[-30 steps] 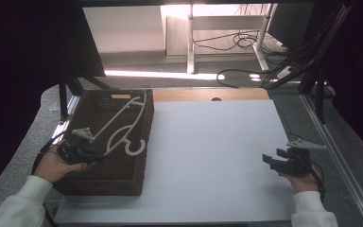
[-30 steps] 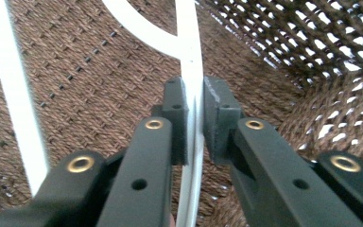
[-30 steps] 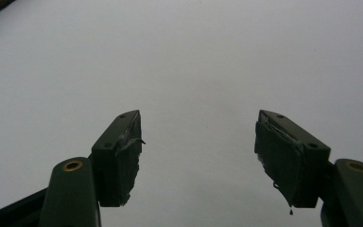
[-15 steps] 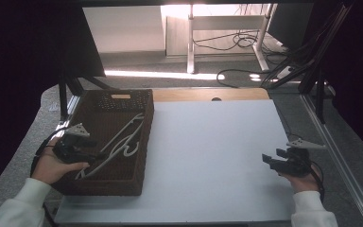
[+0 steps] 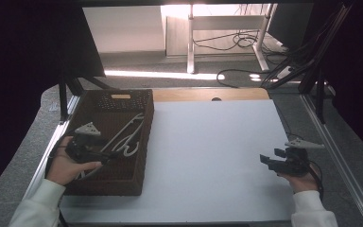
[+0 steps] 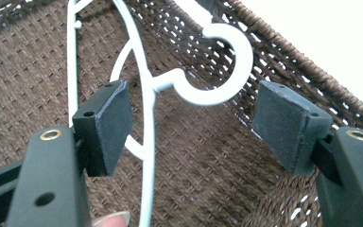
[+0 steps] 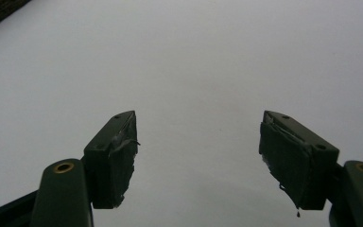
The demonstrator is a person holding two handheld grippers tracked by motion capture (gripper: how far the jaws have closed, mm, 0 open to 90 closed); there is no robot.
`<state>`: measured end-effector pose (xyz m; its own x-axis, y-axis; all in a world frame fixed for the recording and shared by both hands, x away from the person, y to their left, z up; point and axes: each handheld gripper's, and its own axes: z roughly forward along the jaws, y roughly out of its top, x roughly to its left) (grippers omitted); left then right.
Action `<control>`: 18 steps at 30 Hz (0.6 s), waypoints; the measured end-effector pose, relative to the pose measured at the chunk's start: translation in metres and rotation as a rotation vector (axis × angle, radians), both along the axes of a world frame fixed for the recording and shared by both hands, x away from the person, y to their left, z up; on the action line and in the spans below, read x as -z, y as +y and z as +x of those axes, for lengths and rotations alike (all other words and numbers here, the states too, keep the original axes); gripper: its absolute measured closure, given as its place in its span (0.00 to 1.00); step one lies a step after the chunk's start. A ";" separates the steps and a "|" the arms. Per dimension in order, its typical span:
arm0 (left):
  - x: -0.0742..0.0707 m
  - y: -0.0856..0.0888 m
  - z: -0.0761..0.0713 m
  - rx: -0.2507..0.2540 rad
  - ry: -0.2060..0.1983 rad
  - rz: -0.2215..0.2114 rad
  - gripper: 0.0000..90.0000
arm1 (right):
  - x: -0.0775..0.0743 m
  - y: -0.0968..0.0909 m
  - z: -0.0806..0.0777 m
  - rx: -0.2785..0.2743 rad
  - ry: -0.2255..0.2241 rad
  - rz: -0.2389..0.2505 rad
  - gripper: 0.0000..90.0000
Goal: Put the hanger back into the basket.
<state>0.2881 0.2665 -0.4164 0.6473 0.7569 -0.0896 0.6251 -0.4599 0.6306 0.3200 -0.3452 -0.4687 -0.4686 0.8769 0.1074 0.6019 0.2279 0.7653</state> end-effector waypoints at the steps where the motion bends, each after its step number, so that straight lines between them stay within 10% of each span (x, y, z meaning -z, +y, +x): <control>1: 0.000 -0.002 -0.001 -0.002 -0.004 -0.007 0.32 | 0.000 0.000 -0.001 -0.005 -0.003 -0.001 0.32; 18: -0.010 -0.050 -0.027 0.026 -0.093 -0.112 0.34 | -0.007 0.006 -0.004 -0.054 -0.017 0.002 0.31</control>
